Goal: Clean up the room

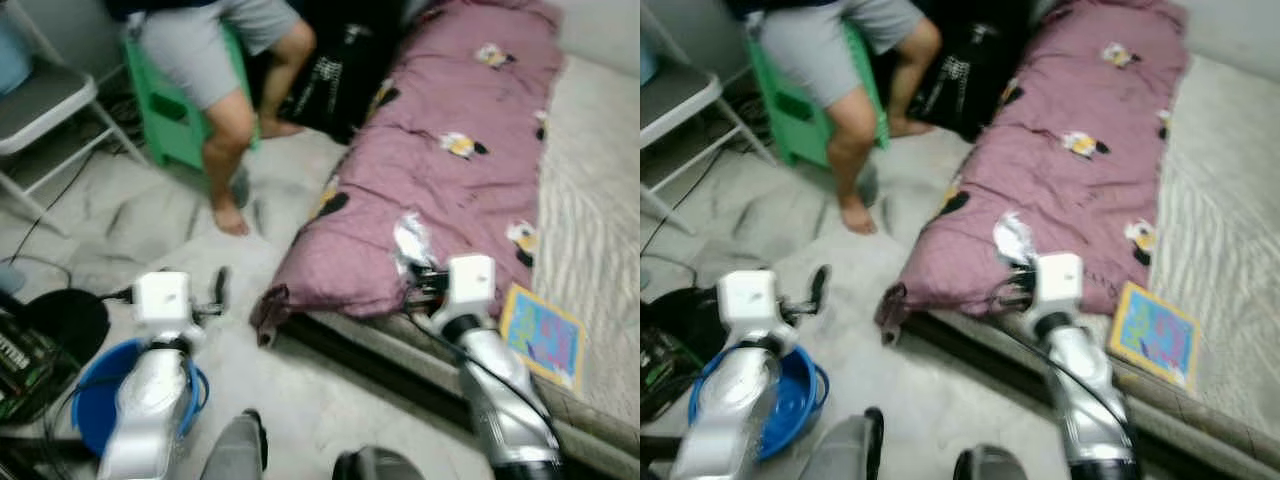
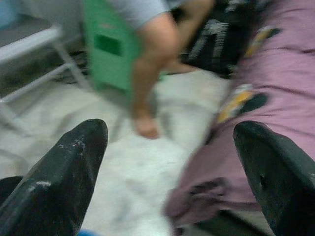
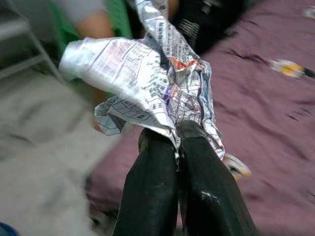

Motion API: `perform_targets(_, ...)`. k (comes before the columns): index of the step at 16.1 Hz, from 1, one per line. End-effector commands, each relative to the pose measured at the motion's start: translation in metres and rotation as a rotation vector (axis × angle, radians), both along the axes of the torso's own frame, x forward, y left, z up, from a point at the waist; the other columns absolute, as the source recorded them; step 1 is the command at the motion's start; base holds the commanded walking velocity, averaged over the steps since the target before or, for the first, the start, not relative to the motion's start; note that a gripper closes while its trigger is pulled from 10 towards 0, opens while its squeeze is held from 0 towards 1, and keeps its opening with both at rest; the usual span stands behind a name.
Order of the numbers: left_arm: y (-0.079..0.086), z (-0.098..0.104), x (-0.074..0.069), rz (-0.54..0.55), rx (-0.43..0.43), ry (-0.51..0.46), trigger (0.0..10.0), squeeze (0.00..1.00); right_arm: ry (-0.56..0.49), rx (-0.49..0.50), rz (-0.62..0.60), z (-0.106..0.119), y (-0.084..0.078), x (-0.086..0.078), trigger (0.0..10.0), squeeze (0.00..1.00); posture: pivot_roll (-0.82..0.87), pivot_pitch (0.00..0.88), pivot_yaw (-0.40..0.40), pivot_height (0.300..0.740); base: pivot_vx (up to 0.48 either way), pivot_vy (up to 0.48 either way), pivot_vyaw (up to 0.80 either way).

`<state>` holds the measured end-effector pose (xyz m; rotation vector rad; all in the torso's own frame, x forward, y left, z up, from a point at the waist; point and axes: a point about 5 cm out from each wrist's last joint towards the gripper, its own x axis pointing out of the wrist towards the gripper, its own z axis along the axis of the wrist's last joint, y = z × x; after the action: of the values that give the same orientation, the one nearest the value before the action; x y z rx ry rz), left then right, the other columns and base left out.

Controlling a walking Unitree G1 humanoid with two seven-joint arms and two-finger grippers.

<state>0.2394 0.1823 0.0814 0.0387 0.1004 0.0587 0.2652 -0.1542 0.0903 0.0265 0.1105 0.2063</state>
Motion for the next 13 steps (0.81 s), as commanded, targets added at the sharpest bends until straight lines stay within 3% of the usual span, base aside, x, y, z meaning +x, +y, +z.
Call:
perform_targets(1, -0.0028, 0.0006, -0.0020, -0.003, 0.001, -0.001, 10.0, 0.00, 0.000, -0.016, -0.025, -0.0007, -0.0086, -0.0018, 10.0, 0.00, 0.00, 0.154, -0.068, 0.740, 0.000, 0.000, 0.80)
perform_targets(13, -0.0096, 0.0028, 0.0022, -0.021, -0.003, -0.007, 10.0, 0.00, -0.014, -0.022, -0.008, 0.0001, -0.0041, -0.0008, 10.0, 0.00, 0.00, 0.150, -0.068, 0.740, 0.000, 0.000, 0.80)
